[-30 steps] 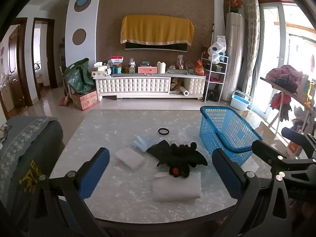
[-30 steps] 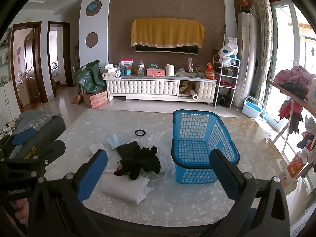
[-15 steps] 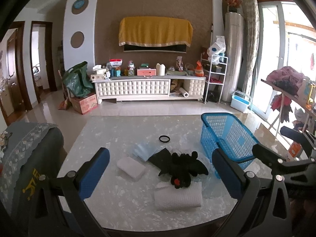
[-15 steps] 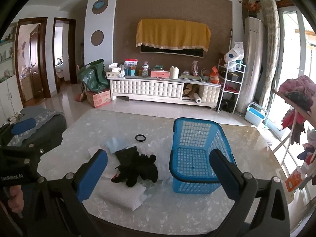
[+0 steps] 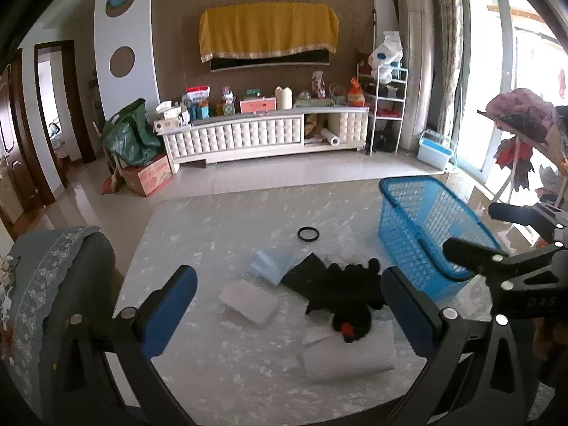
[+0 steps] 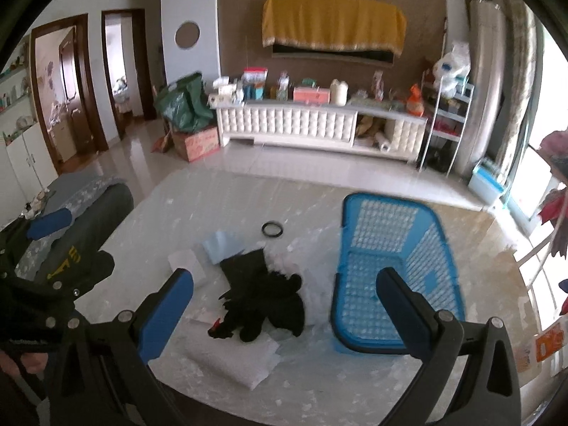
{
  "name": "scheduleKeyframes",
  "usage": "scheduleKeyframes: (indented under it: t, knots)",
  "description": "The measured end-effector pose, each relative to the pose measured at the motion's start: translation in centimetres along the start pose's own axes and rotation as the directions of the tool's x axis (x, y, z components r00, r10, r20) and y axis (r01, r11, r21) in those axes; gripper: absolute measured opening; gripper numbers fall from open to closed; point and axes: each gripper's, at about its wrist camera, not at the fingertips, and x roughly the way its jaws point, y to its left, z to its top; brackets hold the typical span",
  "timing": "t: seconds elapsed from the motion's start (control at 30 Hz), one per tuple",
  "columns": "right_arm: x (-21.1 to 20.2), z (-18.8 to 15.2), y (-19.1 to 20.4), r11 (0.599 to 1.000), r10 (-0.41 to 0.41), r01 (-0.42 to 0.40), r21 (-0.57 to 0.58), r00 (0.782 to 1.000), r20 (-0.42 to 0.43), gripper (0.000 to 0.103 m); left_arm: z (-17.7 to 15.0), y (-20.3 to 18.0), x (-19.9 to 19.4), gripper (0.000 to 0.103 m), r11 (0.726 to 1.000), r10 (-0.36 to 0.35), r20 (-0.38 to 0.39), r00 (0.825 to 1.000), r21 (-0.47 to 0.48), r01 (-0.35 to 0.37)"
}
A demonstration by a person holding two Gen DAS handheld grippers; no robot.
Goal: Organize soft objects
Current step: 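Reach the right gripper to the black plush toy and grasp it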
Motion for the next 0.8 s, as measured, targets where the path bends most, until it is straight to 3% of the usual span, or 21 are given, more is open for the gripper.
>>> scheduleKeyframes:
  t: [0.13,0.3,0.63,0.8]
  knots:
    - [2.8,0.1,0.7,0.999,0.050,-0.048,0.014,0.994,-0.099,0.103,-0.2,1.4,2.5,0.103,1.000,0.005,-0.069,0.998,-0.014,-0.006]
    - [6.2,-0.1,2.1,0.995,0.101,-0.095,0.037,0.969,-0.224,0.103,-0.9,3.0,5.1,0.103,1.000,0.023,-0.156,0.988,-0.016,-0.026]
    - [11.2,0.1,4.3,0.998,0.060,-0.051,0.033,0.916,-0.396,0.103,-3.4,6.3,10.8,0.103,0.999,-0.001,-0.288,0.958,-0.047,-0.013]
    - [14.7,-0.2,4.0,0.998,0.029,-0.003,0.055,0.879,-0.476,0.103,-4.3,7.5,13.3,0.103,0.998,-0.028,-0.339,0.940,-0.063,0.006]
